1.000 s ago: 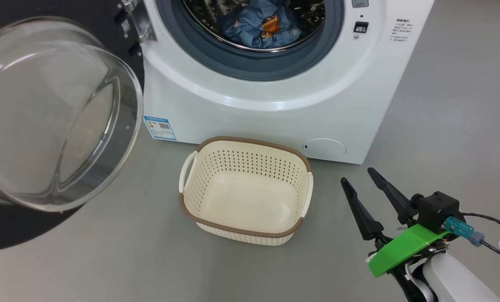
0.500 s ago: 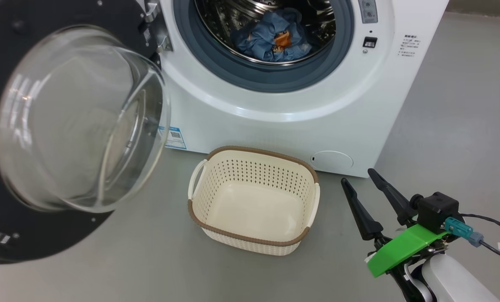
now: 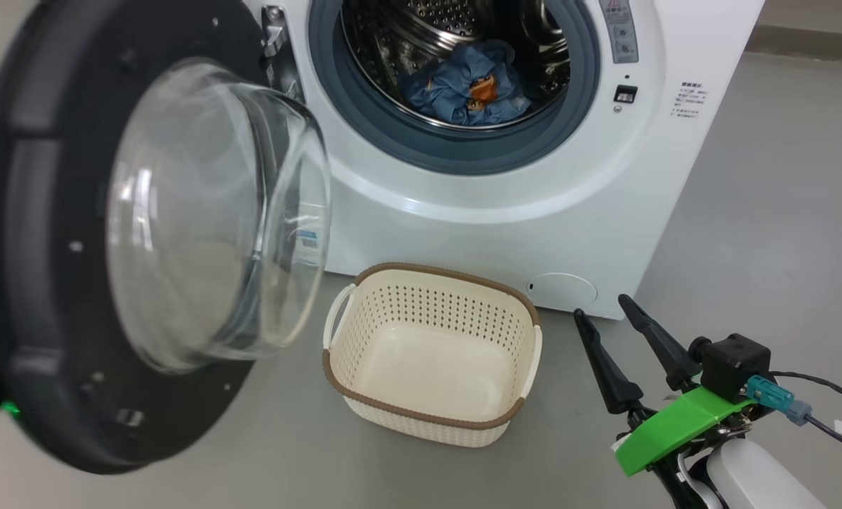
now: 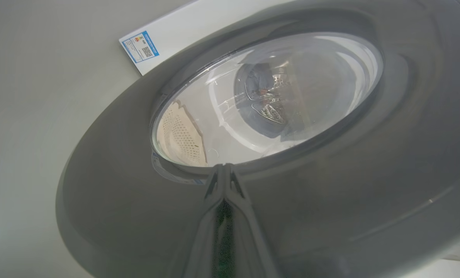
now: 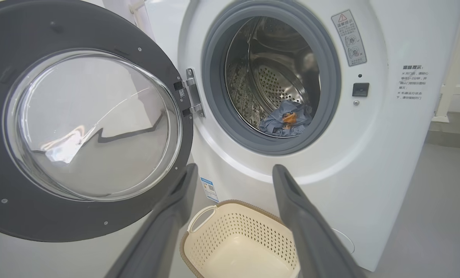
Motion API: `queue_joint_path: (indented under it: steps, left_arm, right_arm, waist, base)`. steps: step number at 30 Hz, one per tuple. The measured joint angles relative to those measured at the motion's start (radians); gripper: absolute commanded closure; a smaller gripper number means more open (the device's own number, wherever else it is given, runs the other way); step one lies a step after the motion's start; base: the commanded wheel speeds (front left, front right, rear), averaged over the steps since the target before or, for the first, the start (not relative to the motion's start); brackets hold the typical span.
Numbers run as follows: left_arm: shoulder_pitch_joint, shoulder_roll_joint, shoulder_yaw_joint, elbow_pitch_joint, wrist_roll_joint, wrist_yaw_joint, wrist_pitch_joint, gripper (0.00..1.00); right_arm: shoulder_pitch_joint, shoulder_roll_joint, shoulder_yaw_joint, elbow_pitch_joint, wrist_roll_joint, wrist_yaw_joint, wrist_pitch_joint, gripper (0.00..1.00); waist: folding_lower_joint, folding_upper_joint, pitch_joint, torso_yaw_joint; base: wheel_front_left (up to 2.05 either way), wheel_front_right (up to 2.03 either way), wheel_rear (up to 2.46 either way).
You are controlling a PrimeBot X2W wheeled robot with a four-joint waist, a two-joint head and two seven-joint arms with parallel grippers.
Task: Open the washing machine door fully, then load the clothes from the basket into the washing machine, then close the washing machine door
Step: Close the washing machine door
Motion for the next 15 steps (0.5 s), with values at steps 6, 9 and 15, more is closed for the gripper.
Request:
queue_joint_path:
  steps: [6,9,15]
  left_arm:
    - [0.118,-0.083,-0.037,-0.223,-0.034,0.068,0.103,1.00]
    - [0.176,-0.112,-0.048,-0.341,-0.038,0.101,0.127,1.00]
    - [0.266,-0.192,-0.076,-0.530,-0.065,0.149,0.154,1.00]
  right_arm:
    - [0.000,0.003,0.000,-0.002,0.001,0.000,0.000,0.00]
    - [0.000,0.003,-0.001,-0.002,0.001,0.000,0.000,0.00]
    - [0.000,0.013,-0.004,-0.002,0.004,0.000,0.000,0.00]
  waist:
    - [0.0000,-0.0001,-0.014,-0.011]
    - [0.0000,0.0000,-0.017,-0.024]
    - [0.0000,0.0000,-0.018,-0.064]
  base:
    - [0.00,0.00,0.00]
    - [0.00,0.00,0.00]
    - [0.00,0.00,0.00]
